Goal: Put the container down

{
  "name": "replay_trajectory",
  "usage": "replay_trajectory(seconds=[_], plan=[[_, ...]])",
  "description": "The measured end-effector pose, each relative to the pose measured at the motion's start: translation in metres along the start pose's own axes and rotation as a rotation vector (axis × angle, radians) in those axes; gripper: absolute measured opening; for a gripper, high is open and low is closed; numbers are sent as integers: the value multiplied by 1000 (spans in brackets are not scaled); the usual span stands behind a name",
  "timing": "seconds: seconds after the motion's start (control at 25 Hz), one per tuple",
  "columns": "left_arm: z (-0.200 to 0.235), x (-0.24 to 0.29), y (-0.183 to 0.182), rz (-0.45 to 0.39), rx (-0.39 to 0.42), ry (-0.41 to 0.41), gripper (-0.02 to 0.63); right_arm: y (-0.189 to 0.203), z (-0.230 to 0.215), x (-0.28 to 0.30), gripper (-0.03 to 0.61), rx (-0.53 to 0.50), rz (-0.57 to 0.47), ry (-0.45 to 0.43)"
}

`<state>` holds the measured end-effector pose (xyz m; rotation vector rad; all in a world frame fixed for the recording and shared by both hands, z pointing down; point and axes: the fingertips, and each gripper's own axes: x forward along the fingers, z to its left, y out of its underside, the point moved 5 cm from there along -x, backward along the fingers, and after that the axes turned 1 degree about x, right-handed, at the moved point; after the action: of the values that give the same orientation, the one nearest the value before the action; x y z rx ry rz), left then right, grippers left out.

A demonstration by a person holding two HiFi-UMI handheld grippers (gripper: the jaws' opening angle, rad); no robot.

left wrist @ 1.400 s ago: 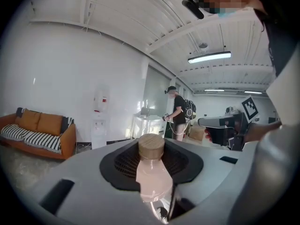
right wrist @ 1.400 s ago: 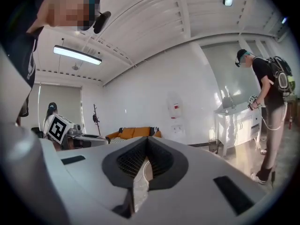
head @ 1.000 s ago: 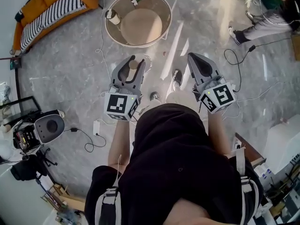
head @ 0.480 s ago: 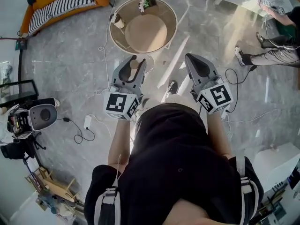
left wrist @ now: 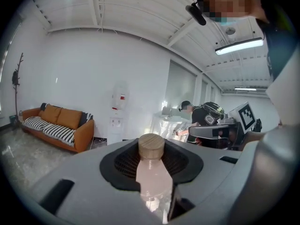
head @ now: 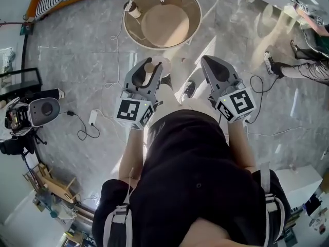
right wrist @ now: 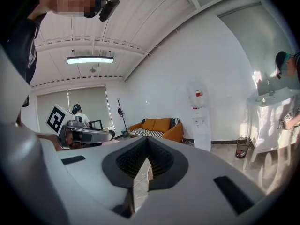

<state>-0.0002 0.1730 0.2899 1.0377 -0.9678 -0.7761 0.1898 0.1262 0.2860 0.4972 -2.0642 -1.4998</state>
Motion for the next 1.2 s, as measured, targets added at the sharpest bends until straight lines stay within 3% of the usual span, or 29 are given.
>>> replay_trajectory(seconds=[0.24,0.56,0.88,1.2], plan=[[28,6,12,-22,-27,2,140,6,2,11,5,-4,35,9],[77,49,-13,-34,57,24,140,-22,-23,56,5,-5,17,65],[136,97,-34,-27,104,76,140,-45,-43,121,5,-15,-1,109],[183,150,-27,21,140,173,140,-46,-64,174,5,-9,17,201]])
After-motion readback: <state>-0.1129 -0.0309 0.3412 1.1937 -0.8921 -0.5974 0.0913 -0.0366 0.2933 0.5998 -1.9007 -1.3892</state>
